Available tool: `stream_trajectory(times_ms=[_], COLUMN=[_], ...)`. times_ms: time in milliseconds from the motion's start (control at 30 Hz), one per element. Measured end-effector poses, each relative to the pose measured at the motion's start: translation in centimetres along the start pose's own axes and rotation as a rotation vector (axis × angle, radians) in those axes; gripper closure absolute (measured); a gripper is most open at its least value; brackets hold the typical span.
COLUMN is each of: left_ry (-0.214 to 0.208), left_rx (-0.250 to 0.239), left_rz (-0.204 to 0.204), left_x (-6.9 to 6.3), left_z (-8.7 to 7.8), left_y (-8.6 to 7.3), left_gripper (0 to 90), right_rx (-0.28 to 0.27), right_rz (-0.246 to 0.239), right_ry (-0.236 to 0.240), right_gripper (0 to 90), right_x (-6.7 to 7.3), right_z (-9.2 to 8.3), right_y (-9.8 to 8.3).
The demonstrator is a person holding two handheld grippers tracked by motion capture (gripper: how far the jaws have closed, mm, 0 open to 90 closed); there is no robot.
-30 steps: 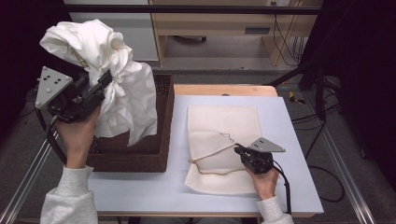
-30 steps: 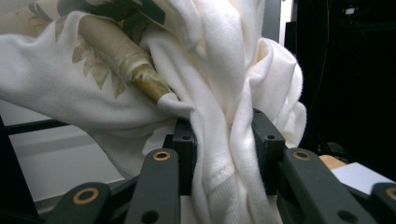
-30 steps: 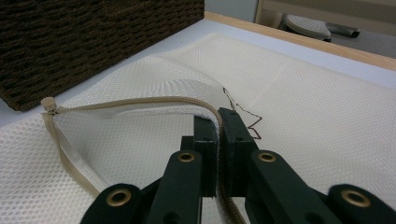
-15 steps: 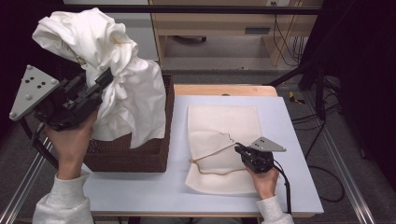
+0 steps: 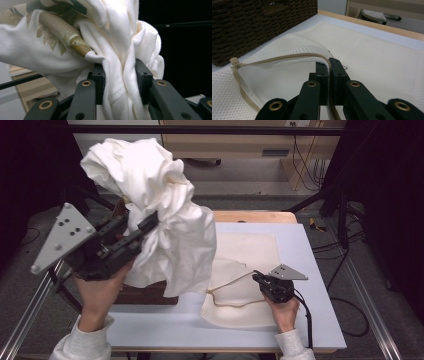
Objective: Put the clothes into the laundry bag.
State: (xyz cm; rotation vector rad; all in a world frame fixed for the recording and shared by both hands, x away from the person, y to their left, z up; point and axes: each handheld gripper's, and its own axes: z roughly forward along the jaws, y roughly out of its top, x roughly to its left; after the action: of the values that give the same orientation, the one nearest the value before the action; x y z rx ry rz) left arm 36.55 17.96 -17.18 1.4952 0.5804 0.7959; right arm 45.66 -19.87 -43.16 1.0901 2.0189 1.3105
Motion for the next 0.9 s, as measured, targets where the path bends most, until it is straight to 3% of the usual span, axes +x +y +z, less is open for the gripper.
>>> stream_trajectory(times_ms=[233, 467, 900], left_ry=[-0.115, -0.216, -0.323], left_rx=[0.04, 0.117, 0.295], left_rz=[0.021, 0.012, -0.032], left_x=[-3.5, -6.1, -7.9], left_z=[1.6, 3.4, 6.3], left_y=[-1.6, -5.0, -13.3], left_gripper=[67.2, 67.1, 67.0], right_rx=[-0.002, -0.002, -0.001], right_rz=[0.01, 0.021, 0.046], right_ry=[-0.002, -0.01, -0.017], right_gripper=[86.4, 86.4, 86.5], right_x=[-0.3, -0.8, -1.4], right_z=[0.1, 0.0, 0.2], right_y=[0.1, 0.0, -0.3])
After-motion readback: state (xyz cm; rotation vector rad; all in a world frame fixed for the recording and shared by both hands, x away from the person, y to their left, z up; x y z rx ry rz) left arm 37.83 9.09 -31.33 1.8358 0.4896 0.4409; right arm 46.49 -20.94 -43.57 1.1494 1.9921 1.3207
